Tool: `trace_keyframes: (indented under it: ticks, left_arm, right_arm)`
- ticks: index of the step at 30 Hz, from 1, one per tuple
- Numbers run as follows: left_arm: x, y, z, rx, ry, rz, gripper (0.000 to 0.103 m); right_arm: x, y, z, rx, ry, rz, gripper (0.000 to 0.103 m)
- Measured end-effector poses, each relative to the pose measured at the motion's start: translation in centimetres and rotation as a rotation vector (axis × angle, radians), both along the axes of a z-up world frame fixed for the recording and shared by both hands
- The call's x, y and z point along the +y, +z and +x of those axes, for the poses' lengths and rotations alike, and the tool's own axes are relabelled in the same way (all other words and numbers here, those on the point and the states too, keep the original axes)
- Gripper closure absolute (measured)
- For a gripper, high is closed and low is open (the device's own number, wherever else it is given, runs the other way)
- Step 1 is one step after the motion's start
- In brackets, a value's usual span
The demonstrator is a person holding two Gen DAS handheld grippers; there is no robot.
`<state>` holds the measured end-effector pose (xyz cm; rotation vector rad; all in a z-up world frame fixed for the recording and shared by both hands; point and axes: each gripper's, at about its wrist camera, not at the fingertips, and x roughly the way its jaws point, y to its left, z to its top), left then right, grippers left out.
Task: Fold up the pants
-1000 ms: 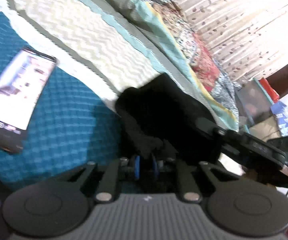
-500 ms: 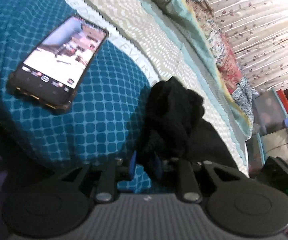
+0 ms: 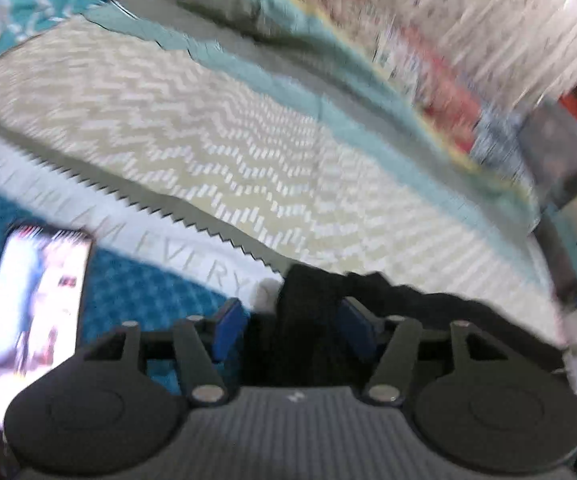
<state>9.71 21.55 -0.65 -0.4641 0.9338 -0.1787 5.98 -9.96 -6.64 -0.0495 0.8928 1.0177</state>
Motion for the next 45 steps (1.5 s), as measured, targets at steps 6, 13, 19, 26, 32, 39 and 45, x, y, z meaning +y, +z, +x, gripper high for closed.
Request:
trace_keyframes:
  ticks: [6,13,19,26,32,39,45]
  left_arm:
    - [-0.8,-2.0,1.3,0.036,0.022,-0.161,0.089]
    - [0.7,-0.8,-2.5,-0.094,0.305,-0.084,0.096]
    - [2.5,-2.5,-3.3,-0.038,0.379,-0.142,0.089]
    - [3.8,2.3,-6.8,-0.141,0.384,-0.186,0.087]
    - [-2.4,4.6,-7.8,-0.209,0.170,-0.124,0.087]
    - [-7.5,-0.5,-8.5,-0.050,0.069,-0.001,0.087]
    - [-6.6,-3.7,-8.8,-0.018,0.091,0.024,0.097]
  right_arm:
    - [0.0,-0.1,-0.2,-0.005,-0.004,-0.002,0.084]
    - [0.0,-0.5,0.5,0.018,-0.012,0.010,0.084]
    - [0.0,-0.5,0.5,0.028,-0.024,0.009,0.082]
    - [-1.5,1.9,-0.7,-0.048,-0.039,0.096,0.042]
    - [-3.6,3.2,-1.9,-0.157,-0.128,0.101,0.067]
    - [-5.4,2.1,-1.4,-0.092,-0.184,0.062,0.087]
    - [-3.2,-0.4,-1.4,-0.066,-0.177,-0.074,0.089]
